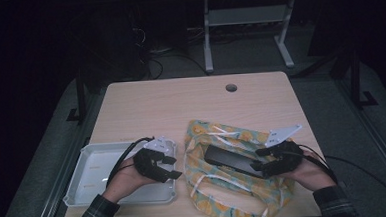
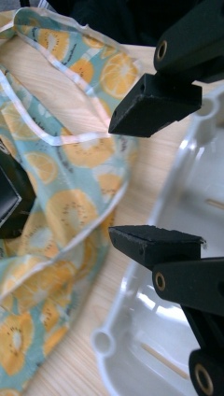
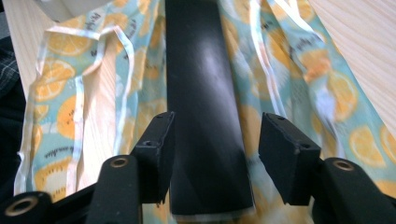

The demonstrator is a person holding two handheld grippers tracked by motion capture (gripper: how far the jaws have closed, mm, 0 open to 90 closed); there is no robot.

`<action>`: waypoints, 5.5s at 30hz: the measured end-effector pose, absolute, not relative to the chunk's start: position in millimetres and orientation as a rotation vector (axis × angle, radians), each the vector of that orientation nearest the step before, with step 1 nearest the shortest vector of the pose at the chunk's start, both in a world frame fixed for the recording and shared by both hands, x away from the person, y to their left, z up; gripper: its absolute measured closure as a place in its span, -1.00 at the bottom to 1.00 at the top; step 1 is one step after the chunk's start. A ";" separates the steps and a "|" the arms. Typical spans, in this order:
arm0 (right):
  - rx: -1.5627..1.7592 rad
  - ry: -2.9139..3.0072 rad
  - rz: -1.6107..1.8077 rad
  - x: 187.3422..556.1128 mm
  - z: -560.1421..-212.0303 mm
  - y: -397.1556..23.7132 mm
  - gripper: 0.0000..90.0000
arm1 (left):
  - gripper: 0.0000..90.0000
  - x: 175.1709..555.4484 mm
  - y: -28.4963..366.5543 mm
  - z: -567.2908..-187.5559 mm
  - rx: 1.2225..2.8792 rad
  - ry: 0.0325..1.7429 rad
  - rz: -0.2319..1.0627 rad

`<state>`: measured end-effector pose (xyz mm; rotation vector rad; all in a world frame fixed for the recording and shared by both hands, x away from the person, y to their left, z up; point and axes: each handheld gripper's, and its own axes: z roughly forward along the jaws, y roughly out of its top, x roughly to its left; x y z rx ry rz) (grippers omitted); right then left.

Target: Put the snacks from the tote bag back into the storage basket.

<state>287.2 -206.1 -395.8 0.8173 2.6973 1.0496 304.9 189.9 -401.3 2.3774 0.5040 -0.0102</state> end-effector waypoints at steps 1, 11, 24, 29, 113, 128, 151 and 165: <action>0.807 2.700 1.053 288.6 -395.5 -201.8 -0.04 | -0.07 303.5 192.7 -401.3 2.369 0.508 -0.009; 0.757 2.758 0.983 302.8 -400.8 -172.0 -0.13 | -0.12 284.4 230.2 -402.5 2.340 0.567 0.053; 0.711 2.793 0.866 306.2 -405.0 -165.4 -0.22 | -0.12 284.3 240.7 -407.9 2.327 0.613 0.059; 0.726 2.805 0.860 306.3 -409.9 -168.5 -0.22 | -0.12 284.7 240.1 -409.2 2.333 0.615 0.048; 0.397 2.906 0.895 320.1 -364.5 -149.2 -0.07 | -0.23 295.4 248.6 -384.0 2.365 0.497 0.038; 0.218 2.965 0.898 324.2 -355.9 -119.1 -0.07 | -0.39 304.8 234.4 -347.9 2.411 0.366 0.026; 0.068 3.013 0.861 325.9 -356.5 -73.2 -0.07 | -0.55 315.7 182.5 -323.1 2.509 0.171 0.047; 0.033 3.028 0.845 322.1 -359.4 -59.1 -0.07 | -0.49 315.1 155.2 -333.3 2.596 0.083 0.024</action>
